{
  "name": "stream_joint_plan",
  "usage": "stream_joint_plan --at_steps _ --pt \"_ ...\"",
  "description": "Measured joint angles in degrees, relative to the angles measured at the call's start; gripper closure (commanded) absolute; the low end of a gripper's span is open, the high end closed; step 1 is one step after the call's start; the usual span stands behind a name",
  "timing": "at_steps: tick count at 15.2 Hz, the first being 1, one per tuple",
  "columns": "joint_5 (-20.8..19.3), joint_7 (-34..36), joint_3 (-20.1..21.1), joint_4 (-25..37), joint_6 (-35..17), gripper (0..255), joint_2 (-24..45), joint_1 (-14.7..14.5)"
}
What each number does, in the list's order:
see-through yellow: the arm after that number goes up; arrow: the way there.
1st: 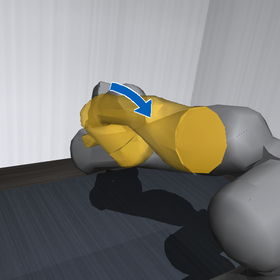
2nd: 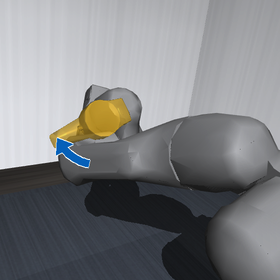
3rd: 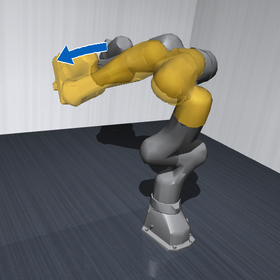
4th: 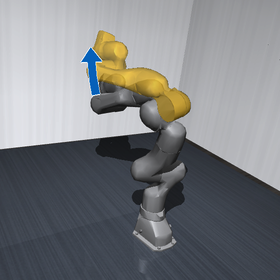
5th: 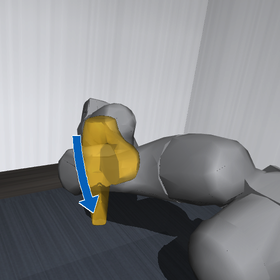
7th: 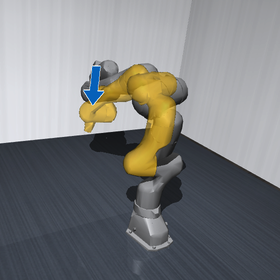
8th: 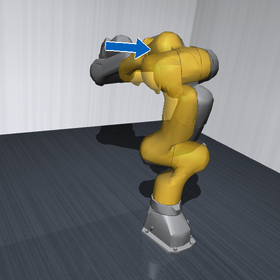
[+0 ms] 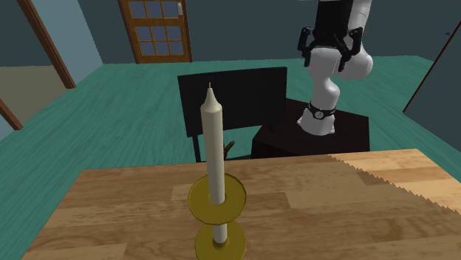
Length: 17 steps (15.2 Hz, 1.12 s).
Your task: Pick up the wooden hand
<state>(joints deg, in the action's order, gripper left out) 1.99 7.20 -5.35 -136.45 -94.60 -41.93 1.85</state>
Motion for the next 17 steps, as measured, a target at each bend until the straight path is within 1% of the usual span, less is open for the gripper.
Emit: stream_joint_plan --at_steps 1,7,13,17 --pt "-0.4 0.0 -0.4 -1.1 -1.3 0 0.5 0.5" --pt "-2.9 -0.5 -3.5 -4.2 -11.4 0 8.6 3.2" --pt "-4.5 -0.6 -6.5 -4.6 -20.2 0 17.9 5.6" --pt "-4.9 -1.0 -8.7 -3.7 -26.1 0 25.3 7.0"
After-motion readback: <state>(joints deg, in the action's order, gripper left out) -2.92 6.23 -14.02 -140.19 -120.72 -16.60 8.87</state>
